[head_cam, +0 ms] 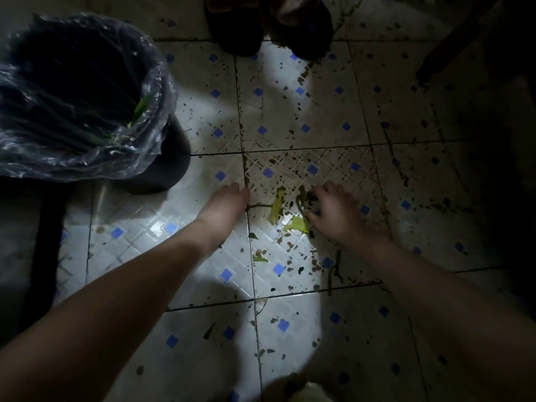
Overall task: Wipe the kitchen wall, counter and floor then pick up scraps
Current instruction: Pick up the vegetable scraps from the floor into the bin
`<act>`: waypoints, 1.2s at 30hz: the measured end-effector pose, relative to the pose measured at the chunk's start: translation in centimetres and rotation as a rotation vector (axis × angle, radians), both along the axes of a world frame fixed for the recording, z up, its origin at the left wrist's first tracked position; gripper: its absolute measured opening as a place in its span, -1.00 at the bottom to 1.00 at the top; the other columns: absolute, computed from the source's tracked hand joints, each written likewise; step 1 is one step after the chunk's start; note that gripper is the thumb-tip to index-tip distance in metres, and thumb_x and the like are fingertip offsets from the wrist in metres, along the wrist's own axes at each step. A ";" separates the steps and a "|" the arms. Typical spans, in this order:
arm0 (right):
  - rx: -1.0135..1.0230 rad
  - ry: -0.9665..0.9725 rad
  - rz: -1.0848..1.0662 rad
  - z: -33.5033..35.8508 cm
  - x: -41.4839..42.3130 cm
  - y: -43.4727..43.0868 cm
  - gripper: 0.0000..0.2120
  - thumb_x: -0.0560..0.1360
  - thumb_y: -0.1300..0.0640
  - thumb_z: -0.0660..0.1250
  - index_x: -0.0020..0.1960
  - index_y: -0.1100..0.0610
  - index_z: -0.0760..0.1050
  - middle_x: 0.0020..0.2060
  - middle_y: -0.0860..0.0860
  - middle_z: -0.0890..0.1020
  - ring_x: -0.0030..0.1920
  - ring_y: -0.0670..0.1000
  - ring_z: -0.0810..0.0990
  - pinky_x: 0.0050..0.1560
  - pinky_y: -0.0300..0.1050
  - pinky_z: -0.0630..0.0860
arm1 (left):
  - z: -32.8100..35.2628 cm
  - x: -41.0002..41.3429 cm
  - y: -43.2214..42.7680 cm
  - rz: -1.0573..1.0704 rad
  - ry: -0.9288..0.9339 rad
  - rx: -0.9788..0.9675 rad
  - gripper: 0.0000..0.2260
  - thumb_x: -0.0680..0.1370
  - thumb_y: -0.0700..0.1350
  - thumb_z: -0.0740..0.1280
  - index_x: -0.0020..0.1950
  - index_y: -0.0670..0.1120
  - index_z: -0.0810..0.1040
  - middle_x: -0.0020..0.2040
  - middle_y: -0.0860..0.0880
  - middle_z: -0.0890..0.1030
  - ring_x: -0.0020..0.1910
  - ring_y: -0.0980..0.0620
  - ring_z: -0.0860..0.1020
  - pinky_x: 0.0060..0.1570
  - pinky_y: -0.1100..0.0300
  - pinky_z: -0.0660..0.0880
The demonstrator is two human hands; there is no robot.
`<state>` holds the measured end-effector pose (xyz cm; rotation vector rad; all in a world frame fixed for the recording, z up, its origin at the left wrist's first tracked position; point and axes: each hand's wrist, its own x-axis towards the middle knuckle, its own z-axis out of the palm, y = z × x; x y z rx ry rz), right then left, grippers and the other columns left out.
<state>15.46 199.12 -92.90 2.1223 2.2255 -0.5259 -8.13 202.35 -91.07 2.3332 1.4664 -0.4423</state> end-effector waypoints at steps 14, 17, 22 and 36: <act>-0.132 0.059 0.037 -0.2 -4.7 -1.0 -0.76 0.56 0.33 0.14 0.21 0.23 0.40 0.13 0.16 0.49 0.11 0.12 0.45 0.03 -0.07 0.40 | 2.9 -4.1 -1.5 0.096 -0.152 0.064 -0.75 0.55 -0.28 0.27 0.22 -0.15 0.42 0.09 -0.18 0.45 0.07 -0.17 0.46 0.02 0.04 0.44; -0.154 0.088 0.011 0.3 -4.9 -0.7 -0.73 0.57 0.32 0.12 0.25 0.24 0.40 0.17 0.17 0.50 0.13 0.13 0.47 0.11 -0.05 0.43 | 3.7 -5.9 -2.6 0.115 -0.144 0.084 -0.73 0.54 -0.32 0.26 0.23 -0.18 0.41 0.10 -0.20 0.44 0.09 -0.19 0.45 0.02 0.00 0.43; -0.145 0.193 -0.068 1.0 -6.4 -0.6 -0.74 0.57 0.30 0.15 0.24 0.25 0.42 0.15 0.21 0.51 0.13 0.17 0.49 0.14 -0.01 0.45 | 5.6 -8.9 -4.8 0.197 -0.191 0.060 -0.74 0.55 -0.33 0.23 0.24 -0.22 0.41 0.10 -0.23 0.43 0.05 -0.22 0.47 -0.01 -0.04 0.45; -0.173 0.215 -0.007 0.7 -11.7 0.1 -0.72 0.47 0.22 0.28 0.18 0.22 0.44 0.09 0.20 0.47 0.09 0.20 0.48 0.05 -0.05 0.42 | 3.8 -10.6 -4.0 0.249 -0.228 0.021 -0.63 0.49 -0.44 0.24 0.25 -0.19 0.37 0.17 -0.20 0.41 0.12 -0.21 0.48 0.08 -0.08 0.49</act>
